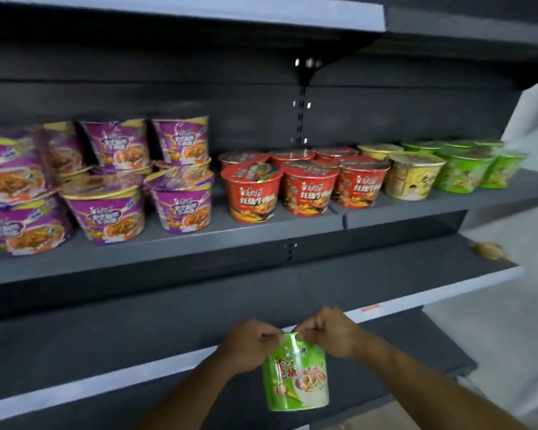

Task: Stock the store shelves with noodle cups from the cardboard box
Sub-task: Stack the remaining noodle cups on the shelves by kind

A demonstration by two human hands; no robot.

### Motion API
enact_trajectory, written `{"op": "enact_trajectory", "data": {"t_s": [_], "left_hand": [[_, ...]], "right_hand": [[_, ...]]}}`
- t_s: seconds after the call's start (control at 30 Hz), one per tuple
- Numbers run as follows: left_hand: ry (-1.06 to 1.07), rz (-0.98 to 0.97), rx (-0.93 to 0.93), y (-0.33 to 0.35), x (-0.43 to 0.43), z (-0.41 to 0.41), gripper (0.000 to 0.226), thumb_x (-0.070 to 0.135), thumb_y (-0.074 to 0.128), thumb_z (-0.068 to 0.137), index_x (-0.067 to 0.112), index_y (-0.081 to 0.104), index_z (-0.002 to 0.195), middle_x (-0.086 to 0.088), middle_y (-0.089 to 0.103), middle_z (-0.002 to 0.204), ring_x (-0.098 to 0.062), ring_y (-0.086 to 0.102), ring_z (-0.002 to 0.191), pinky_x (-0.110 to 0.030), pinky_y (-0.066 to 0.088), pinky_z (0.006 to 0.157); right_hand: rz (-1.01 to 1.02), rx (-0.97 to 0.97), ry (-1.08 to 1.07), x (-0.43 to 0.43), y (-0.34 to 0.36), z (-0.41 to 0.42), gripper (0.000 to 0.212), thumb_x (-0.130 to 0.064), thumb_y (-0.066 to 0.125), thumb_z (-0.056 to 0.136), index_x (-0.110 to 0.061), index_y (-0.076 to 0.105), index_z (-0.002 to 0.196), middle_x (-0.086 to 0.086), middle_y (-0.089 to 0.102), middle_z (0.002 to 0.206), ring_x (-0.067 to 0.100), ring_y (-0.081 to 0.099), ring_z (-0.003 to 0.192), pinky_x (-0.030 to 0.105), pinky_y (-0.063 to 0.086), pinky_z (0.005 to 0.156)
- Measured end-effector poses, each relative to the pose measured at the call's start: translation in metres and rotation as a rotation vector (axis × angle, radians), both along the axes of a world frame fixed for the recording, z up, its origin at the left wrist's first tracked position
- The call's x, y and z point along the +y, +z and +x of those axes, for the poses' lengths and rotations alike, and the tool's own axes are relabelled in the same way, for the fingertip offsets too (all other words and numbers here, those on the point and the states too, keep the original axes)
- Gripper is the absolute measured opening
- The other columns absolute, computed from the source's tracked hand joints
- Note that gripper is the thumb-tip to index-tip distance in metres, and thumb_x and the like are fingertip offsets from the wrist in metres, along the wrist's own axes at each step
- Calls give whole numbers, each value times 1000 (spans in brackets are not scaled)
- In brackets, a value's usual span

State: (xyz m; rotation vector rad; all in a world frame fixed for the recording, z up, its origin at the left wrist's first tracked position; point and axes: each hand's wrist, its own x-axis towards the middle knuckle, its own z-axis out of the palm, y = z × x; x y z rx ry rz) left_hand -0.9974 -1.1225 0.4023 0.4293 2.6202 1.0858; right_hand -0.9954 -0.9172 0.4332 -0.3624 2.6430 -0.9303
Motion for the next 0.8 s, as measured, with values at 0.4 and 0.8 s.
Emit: {"op": "enact_trajectory", "data": {"t_s": [0.4,0.8], "left_hand": [[-180,-32,250,99,175,-33,22,32,55,92,26,74,101,9,73,96,-3,66,86,-28,52,79],[-340,-100,483,174,331,-47,24,30,50,94,26,71,104,5,72,98,-12,64,90,-33,50,79]], "right_hand": [[10,211,-256,163,96,9,12,-21,67,86,-18,78,91,-5,75,91,-3,65,81,7,47,70],[-37,386,-431,300,154,13,12,-21,68,85,-22,77,92,-7,74,90,0,65,83,12,50,74]]}}
